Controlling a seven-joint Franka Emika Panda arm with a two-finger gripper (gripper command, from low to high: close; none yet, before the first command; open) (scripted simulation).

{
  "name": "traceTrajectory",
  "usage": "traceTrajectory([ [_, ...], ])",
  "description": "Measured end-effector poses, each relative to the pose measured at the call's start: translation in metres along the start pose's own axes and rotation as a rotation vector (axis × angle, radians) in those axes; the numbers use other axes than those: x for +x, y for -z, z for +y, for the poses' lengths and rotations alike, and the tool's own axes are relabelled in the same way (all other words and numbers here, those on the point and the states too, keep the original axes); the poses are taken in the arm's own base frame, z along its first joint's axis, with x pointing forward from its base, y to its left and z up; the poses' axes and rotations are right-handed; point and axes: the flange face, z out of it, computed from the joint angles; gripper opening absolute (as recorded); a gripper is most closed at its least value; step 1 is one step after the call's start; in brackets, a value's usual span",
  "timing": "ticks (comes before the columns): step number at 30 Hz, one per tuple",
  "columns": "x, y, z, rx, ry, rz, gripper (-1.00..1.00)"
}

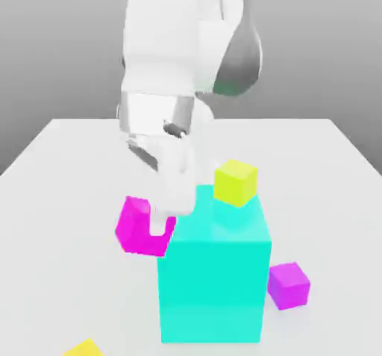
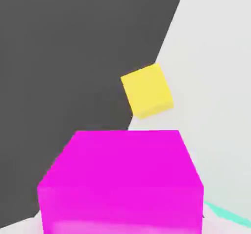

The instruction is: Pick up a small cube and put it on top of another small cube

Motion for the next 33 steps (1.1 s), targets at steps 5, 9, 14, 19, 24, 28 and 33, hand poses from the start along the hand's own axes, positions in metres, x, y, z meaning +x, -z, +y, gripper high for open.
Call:
traceTrajectory([
  [5,-0.091,0.005,0.045,-0.037,0.091,-0.052,-1.00],
  [9,-0.134,-0.006,0.093,-0.108,0.065,-0.056,-1.00],
  [14,-0.126,-0.043,0.130,-0.218,-0.143,0.024,-1.00],
  [19,-0.116,-0.084,0.155,-0.262,-0.249,0.070,-1.00],
  [24,-0.115,-0.121,0.168,-0.266,-0.249,0.069,1.00],
  [28,-0.115,-0.121,0.168,-0.266,-0.249,0.069,1.00],
  [33,-0.118,-0.095,0.161,-0.264,-0.244,0.072,1.00],
])
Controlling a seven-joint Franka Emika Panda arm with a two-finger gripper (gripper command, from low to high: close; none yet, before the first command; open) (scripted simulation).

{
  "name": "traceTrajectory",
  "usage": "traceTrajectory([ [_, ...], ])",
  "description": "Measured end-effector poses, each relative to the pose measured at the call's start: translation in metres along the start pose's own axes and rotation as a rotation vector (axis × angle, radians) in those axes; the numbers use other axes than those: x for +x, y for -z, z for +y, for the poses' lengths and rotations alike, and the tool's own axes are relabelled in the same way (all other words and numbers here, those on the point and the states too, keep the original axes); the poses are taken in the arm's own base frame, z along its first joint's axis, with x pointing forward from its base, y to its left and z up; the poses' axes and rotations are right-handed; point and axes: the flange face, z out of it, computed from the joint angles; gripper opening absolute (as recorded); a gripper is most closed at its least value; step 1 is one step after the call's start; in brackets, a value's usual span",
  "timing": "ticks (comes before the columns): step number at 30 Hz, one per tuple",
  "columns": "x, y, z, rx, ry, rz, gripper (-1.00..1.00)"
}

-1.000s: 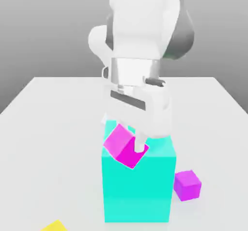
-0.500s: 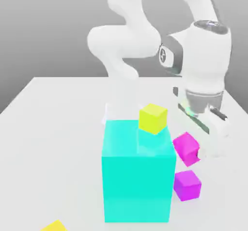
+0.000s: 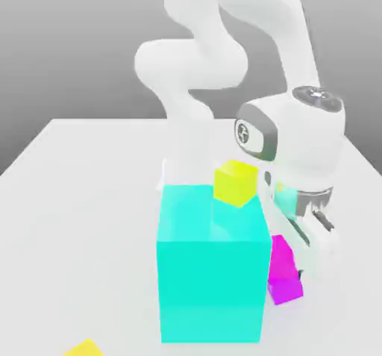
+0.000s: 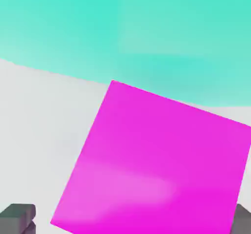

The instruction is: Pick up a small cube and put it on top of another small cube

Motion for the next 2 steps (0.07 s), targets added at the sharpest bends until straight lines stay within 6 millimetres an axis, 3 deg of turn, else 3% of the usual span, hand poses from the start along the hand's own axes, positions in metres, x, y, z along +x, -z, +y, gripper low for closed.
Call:
traceTrajectory([
  [2,0.001,0.021,0.001,-0.001,0.001,0.000,1.00],
])
